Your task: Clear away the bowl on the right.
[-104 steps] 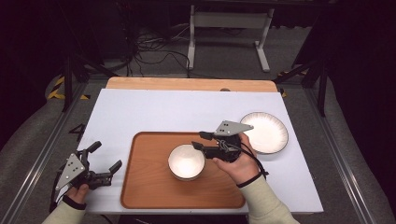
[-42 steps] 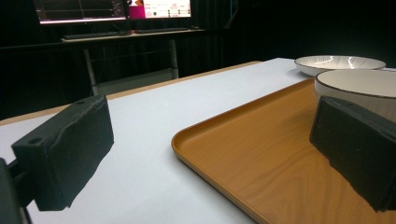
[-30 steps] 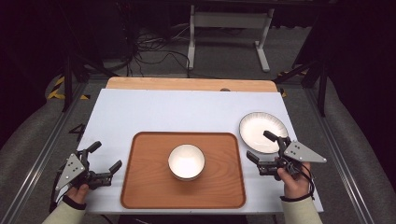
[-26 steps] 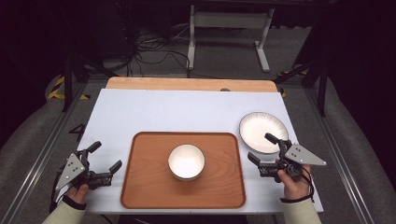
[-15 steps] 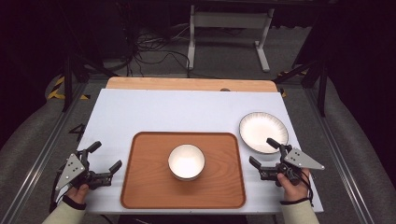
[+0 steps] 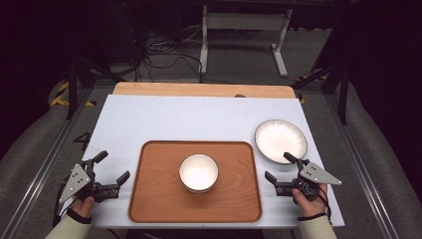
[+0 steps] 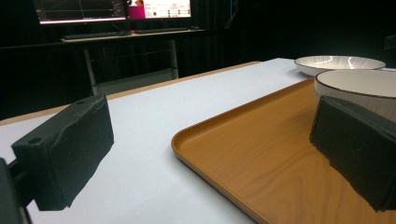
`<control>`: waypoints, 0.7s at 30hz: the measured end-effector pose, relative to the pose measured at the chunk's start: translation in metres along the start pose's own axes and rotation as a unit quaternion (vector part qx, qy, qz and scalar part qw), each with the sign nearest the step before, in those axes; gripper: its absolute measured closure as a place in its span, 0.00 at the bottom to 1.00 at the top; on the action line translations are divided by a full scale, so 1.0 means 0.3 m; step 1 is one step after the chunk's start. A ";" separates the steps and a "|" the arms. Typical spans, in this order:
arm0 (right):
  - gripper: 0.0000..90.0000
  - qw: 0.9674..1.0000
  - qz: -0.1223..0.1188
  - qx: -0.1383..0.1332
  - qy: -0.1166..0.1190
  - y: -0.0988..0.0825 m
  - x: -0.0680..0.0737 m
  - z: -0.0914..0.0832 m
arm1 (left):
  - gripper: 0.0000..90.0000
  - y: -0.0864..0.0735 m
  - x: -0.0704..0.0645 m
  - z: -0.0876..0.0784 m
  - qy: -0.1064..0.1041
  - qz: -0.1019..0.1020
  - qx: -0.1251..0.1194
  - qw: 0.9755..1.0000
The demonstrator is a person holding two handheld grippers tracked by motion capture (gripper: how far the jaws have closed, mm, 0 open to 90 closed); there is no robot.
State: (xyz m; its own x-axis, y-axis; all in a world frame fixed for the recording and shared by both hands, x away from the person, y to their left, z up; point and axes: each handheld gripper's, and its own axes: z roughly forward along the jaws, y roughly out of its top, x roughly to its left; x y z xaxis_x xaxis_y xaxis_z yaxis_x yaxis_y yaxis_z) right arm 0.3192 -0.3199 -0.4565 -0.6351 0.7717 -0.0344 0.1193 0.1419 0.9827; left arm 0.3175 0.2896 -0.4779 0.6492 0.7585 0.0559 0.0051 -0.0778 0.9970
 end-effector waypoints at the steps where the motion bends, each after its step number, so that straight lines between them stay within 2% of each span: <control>1: 0.03 1.000 0.000 0.000 0.000 0.000 0.000 0.000 | 0.00 0.000 0.000 0.000 0.000 0.000 0.000 1.000; 6: 0.03 1.000 0.001 -0.004 0.001 -0.003 0.000 -0.001 | 0.00 0.000 -0.001 0.000 0.000 0.000 0.000 1.000; 10: 0.01 1.000 -0.024 -0.003 0.012 -0.003 0.012 0.000 | 0.00 0.000 -0.001 0.000 0.000 0.000 0.000 1.000; 13: 0.01 0.999 -0.030 -0.020 0.009 -0.009 0.017 -0.011 | 0.00 0.000 -0.001 0.000 0.000 0.000 0.000 1.000; 16: 0.01 0.999 -0.021 -0.042 0.010 -0.014 0.011 -0.024 | 0.00 0.000 -0.001 0.000 0.000 0.000 0.000 1.000; 19: 0.01 0.998 0.010 -0.063 0.003 -0.021 -0.007 -0.037 | 0.00 0.000 -0.001 0.000 0.000 0.000 0.000 1.000; 21: 0.00 0.998 0.019 -0.067 0.001 -0.022 -0.011 -0.039 | 0.00 0.000 -0.001 0.000 0.000 0.000 0.000 1.000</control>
State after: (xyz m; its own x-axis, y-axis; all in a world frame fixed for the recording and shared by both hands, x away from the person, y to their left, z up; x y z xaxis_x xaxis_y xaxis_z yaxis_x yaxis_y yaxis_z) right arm 0.3116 -0.3306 -0.4607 -0.6330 0.7741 0.0033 0.0406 0.0290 0.9988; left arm 0.3173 0.2895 -0.4779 0.6496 0.7582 0.0553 0.0053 -0.0773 0.9970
